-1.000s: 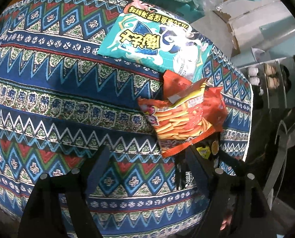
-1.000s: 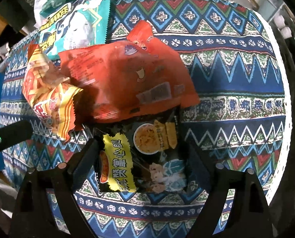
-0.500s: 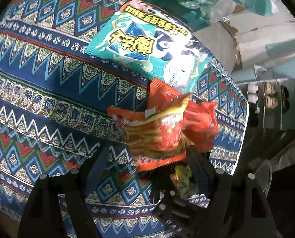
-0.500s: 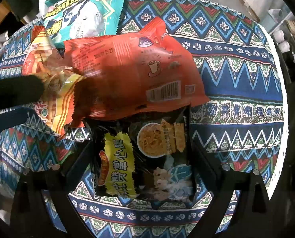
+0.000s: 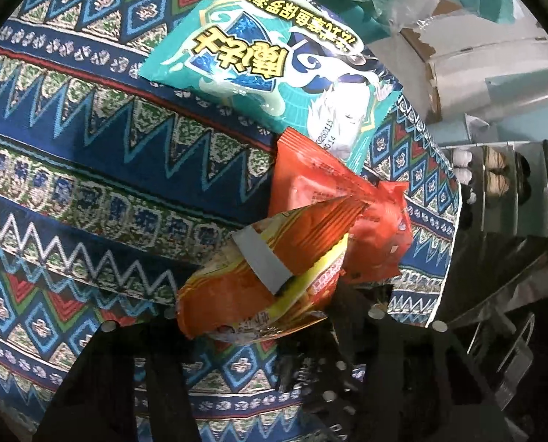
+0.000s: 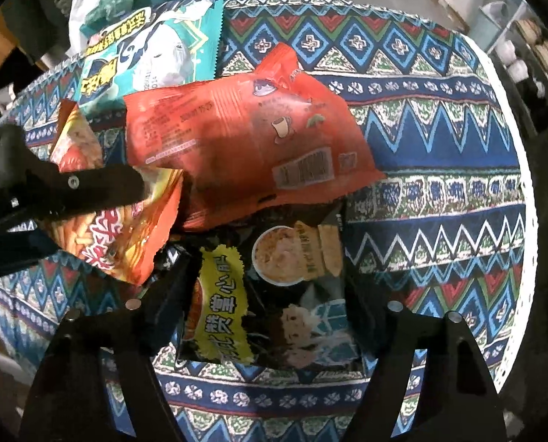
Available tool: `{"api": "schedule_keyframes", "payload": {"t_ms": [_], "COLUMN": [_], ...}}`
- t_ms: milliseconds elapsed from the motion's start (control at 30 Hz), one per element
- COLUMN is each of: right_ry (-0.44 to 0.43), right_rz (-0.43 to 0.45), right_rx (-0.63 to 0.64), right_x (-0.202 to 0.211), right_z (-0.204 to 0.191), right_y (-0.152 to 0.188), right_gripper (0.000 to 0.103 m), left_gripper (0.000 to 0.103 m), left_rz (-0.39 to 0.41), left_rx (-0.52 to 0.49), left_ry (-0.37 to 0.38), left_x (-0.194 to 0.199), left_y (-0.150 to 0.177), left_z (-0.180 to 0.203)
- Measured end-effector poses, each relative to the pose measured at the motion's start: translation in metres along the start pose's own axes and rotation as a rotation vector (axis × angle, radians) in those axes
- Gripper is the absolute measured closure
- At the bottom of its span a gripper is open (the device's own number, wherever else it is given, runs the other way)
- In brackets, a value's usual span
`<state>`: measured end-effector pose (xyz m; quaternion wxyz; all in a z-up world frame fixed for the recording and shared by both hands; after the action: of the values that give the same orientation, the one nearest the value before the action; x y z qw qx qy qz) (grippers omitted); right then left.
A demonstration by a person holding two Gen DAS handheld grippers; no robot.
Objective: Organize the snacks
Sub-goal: 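Lift both held bags and carry them over the cardboard box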
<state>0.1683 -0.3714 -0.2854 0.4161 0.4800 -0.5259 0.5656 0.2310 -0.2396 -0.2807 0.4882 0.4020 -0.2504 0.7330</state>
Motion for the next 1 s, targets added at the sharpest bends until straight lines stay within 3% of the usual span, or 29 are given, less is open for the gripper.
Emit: {"api": "schedule_keyframes", "payload": {"t_ms": [133, 1000], "right_ry": [-0.011, -0.089], "right_rz": [-0.009, 0.122], "right_rx": [-0.022, -0.022], "right_x": [0.003, 0.094], "right_z": [0.000, -0.035], "right_y": [0.007, -0.007], "right_gripper": [0.026, 0.026], "left_gripper": [0.056, 0.058], "left_rz": [-0.011, 0.027], "left_rx": [-0.054, -0.271], "left_ry": [-0.022, -0.135], "left_x": [0.008, 0.124], "left_y": [0.004, 0.018], "left_z": [-0.007, -0.065]}}
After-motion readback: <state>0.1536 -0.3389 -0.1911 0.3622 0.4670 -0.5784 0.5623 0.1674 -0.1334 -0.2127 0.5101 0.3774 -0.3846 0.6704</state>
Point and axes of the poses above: each gripper's, at about its wrist camera, not at the fingertips, and x roughly against the way its jaws point, z to its right, y to its underside, the point moved 7 cm from there along -x, roughly the way its jaws point, and after that the axes turned 5 degrees about y, right-handed, at the moved point
